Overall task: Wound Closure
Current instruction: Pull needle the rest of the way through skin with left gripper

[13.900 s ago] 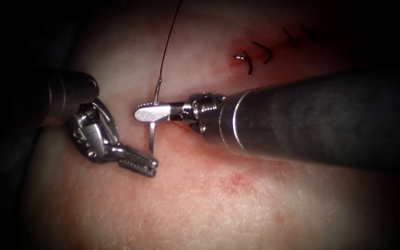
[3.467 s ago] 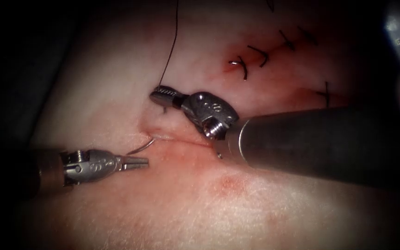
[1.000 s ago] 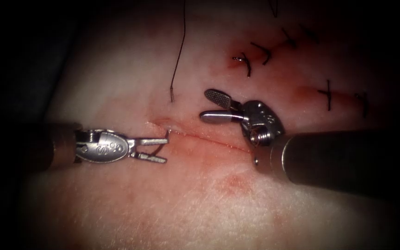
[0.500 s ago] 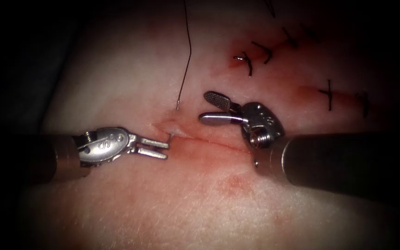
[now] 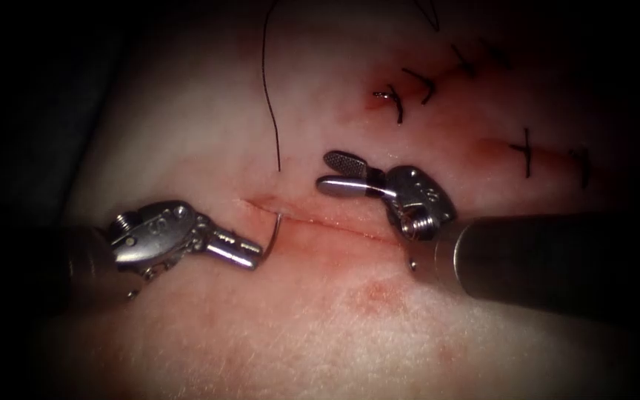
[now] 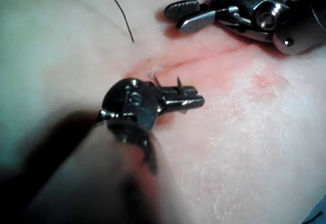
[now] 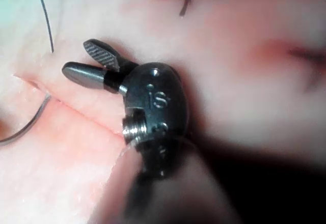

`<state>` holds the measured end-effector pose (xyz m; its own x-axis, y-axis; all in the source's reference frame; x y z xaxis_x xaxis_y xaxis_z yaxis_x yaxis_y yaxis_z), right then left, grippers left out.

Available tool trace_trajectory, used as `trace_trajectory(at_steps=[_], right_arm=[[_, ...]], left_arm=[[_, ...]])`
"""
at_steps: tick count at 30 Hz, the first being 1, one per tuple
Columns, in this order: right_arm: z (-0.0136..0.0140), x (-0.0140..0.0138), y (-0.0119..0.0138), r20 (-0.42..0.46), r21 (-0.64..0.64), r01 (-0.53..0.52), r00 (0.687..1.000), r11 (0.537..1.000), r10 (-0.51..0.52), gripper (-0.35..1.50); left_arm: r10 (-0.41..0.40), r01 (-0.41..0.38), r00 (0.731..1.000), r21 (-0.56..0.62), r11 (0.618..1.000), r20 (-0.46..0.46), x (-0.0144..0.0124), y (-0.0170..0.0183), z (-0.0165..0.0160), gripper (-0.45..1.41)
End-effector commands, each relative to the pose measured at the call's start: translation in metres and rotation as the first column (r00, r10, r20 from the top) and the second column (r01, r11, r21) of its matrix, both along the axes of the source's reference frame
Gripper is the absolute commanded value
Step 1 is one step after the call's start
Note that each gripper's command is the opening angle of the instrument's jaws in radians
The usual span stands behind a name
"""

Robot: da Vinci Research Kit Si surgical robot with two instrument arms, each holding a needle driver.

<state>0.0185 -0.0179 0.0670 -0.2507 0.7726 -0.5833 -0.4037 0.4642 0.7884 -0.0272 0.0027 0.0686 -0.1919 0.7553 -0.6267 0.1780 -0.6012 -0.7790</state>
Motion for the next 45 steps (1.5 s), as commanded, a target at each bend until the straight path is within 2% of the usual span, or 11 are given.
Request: trace_trajectory(at_steps=[1,12,15,17,20,24,26,30,32,37,45], right_arm=[[0.0007,0.0007,-0.0004,-0.002,0.002,0.002,1.0,1.0,-0.002,0.05],[0.0007,0.0008,-0.0007,0.01,0.013,0.021,1.0,1.0,-0.021,-0.11],[0.0007,0.0008,-0.0007,0.01,0.013,0.021,1.0,1.0,-0.021,-0.11],[0.0006,0.0009,-0.0008,0.01,0.014,0.021,1.0,1.0,-0.021,-0.11],[0.0006,0.0009,-0.0008,0.018,0.017,0.017,1.0,1.0,-0.018,-0.11],[0.0006,0.0009,-0.0007,0.021,0.018,0.015,1.0,1.0,-0.015,-0.11],[0.0006,0.0009,-0.0007,0.025,0.02,0.015,1.0,1.0,-0.015,-0.15],[0.0006,0.0009,-0.0008,0.025,0.02,0.015,1.0,1.0,-0.015,-0.16],[0.0005,0.0009,-0.0008,0.025,0.02,0.015,1.0,1.0,-0.015,-0.16],[0.0005,0.001,-0.0009,0.027,0.021,0.017,0.999,1.0,-0.017,-0.16],[0.0004,0.001,-0.001,0.035,0.024,0.013,0.999,1.0,-0.014,-0.23]], left_arm=[[0.004,-0.004,1.0,0.015,1.0,0.004,-0.0004,-0.0003,0.0003,-0.45],[0.017,-0.018,1.0,0.041,0.999,0.02,0.0004,-0.0006,-0.0037,-0.45],[0.007,-0.005,1.0,-0.089,0.996,0.025,0.0005,0.0,-0.0045,-0.45],[-0.015,0.034,0.998,-0.293,0.956,0.064,0.0007,0.0006,-0.0053,-0.45],[-0.027,0.072,0.994,-0.438,0.896,0.107,0.0009,0.0011,-0.0064,-0.45],[-0.044,0.107,0.99,-0.504,0.857,0.136,0.001,0.0016,-0.0074,-0.45],[-0.076,0.166,0.982,-0.583,0.795,0.175,0.0011,0.0027,-0.0085,-0.45],[-0.106,0.192,0.979,-0.615,0.765,0.174,0.0011,0.0034,-0.0088,-0.45],[-0.133,0.217,0.975,-0.645,0.733,0.177,0.0012,0.0041,-0.0088,-0.45],[-0.152,0.227,0.974,-0.673,0.704,0.169,0.0012,0.0051,-0.009,-0.45],[-0.179,0.245,0.97,-0.676,0.695,0.166,0.001,0.0069,-0.0097,-0.45]])
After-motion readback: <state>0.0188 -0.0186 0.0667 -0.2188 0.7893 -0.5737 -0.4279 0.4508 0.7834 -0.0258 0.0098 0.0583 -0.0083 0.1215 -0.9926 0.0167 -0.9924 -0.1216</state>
